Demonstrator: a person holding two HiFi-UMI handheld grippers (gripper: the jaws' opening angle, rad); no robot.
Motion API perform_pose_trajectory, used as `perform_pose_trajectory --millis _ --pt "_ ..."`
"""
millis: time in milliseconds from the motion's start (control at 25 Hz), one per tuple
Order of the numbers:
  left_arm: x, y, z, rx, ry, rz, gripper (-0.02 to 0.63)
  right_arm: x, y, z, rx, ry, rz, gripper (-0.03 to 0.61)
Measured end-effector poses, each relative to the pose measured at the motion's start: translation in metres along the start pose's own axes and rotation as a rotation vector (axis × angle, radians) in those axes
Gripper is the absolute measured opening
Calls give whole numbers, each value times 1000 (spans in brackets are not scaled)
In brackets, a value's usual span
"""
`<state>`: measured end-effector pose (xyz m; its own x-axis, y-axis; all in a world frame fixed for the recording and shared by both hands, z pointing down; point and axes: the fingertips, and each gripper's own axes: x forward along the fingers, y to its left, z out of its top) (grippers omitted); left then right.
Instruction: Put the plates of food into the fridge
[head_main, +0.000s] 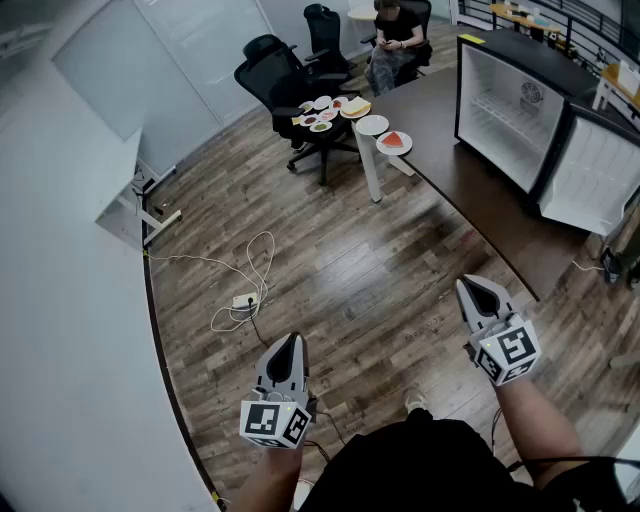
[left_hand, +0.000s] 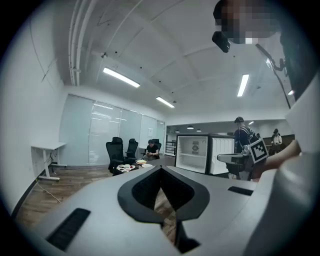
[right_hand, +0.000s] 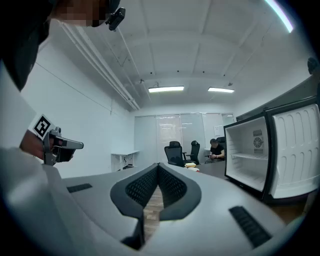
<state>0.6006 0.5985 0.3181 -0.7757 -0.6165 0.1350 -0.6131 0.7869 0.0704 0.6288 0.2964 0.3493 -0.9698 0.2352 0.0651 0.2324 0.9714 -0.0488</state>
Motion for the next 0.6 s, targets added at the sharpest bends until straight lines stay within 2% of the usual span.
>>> perform_pose_trajectory --millis 120,320,400,480,600 --pt "12 1 3 2 -1 26 5 2 -17 -3 14 5 -10 5" --pt "31 13 15 16 -34 58 5 15 -35 -6 -31 23 -23 5" --pt "40 19 17 13 -30 66 5 22 -40 -6 -8 17 -30 5" --pt "52 24 22 20 -25 64 5 29 -43 -1 23 -8 -29 5" --pt "80 36 34 61 -39 33 5 49 -53 4 14 -21 -54 5"
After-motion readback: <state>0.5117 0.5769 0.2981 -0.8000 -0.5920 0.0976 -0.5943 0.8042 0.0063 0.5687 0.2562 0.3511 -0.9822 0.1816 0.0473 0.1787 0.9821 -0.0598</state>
